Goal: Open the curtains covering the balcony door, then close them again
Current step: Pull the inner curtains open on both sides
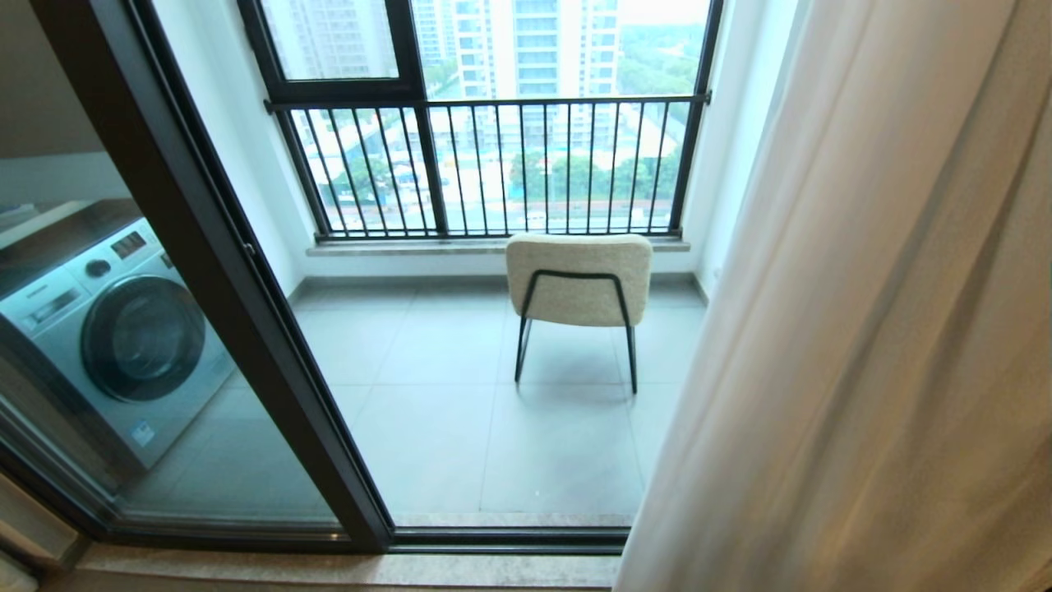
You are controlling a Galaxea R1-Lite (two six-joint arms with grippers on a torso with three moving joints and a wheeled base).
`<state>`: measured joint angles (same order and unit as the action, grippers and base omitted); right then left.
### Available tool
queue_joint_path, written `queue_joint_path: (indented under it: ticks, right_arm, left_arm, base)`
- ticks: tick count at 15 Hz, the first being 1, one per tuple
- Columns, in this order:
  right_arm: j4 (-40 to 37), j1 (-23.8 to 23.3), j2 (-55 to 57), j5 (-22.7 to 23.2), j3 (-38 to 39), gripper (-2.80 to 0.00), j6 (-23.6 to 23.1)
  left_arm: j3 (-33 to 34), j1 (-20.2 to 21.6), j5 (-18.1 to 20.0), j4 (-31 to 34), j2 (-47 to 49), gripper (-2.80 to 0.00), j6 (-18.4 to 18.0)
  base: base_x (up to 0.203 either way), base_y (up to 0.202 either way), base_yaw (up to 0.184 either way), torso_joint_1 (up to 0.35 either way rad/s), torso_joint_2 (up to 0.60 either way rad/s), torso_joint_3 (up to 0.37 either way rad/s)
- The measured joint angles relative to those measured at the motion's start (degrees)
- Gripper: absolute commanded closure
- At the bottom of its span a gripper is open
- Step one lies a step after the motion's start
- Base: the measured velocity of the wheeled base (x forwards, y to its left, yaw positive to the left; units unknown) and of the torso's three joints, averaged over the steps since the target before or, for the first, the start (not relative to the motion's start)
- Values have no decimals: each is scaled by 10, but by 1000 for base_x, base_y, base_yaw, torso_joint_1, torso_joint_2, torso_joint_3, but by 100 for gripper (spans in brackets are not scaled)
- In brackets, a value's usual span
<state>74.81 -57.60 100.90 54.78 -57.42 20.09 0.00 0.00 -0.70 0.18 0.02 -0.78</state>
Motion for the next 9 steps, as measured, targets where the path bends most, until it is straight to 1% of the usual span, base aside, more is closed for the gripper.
queue_joint_path:
  ticks: [2, 4, 7, 9]
  right_arm:
    - [2, 37, -17, 10, 28, 0, -1]
    - [5, 76, -28, 9, 47, 0, -8]
    - [21, 130, -27, 6, 61, 0, -18]
    - [27, 155, -19, 4, 64, 0, -18]
  left_arm:
    - [0, 0, 0, 0, 0, 0, 0]
    - [0, 0, 0, 0, 0, 0, 0]
    - [0, 0, 0, 0, 0, 0, 0]
    - [0, 0, 0, 0, 0, 0, 0]
  base:
    - [0, 0, 0, 0, 0, 0]
    - [0, 0, 0, 0, 0, 0]
    - [0, 0, 0, 0, 0, 0]
    - [0, 0, 0, 0, 0, 0]
